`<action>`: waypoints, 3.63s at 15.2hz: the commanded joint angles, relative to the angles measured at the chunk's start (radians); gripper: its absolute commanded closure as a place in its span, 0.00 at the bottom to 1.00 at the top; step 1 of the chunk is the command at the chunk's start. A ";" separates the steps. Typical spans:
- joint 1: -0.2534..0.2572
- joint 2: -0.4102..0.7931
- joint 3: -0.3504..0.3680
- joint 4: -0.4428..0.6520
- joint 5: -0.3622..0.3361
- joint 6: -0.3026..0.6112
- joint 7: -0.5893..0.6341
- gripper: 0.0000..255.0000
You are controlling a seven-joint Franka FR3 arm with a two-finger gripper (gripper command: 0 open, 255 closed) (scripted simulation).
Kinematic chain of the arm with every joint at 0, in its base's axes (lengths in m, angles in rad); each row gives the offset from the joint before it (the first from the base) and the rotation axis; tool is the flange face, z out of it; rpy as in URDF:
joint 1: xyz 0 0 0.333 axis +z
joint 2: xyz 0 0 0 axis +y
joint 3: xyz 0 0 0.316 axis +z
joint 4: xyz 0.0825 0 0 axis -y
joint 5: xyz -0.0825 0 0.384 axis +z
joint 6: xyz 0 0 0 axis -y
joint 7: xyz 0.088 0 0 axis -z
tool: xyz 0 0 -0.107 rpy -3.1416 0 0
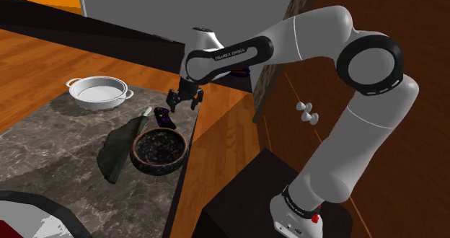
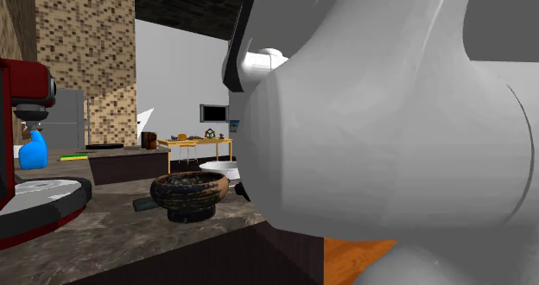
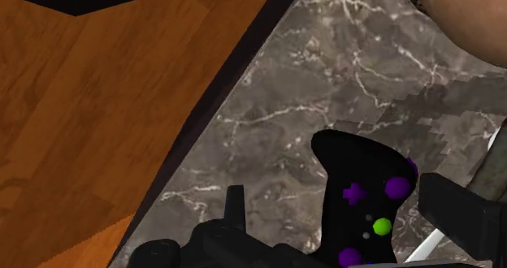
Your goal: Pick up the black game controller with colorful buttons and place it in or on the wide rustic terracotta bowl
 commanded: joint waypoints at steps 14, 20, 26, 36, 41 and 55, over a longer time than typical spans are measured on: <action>0.039 0.309 -0.004 0.230 -0.044 0.135 0.087 0.00; 0.039 0.309 -0.004 0.231 -0.044 0.135 0.087 0.00; 0.040 0.308 -0.004 0.229 -0.044 0.135 0.087 1.00; 0.037 0.271 -0.002 0.247 -0.040 0.081 0.087 1.00; 0.036 0.237 -0.001 0.268 -0.037 0.026 0.088 1.00; 0.033 0.164 0.002 0.359 -0.032 -0.138 0.092 1.00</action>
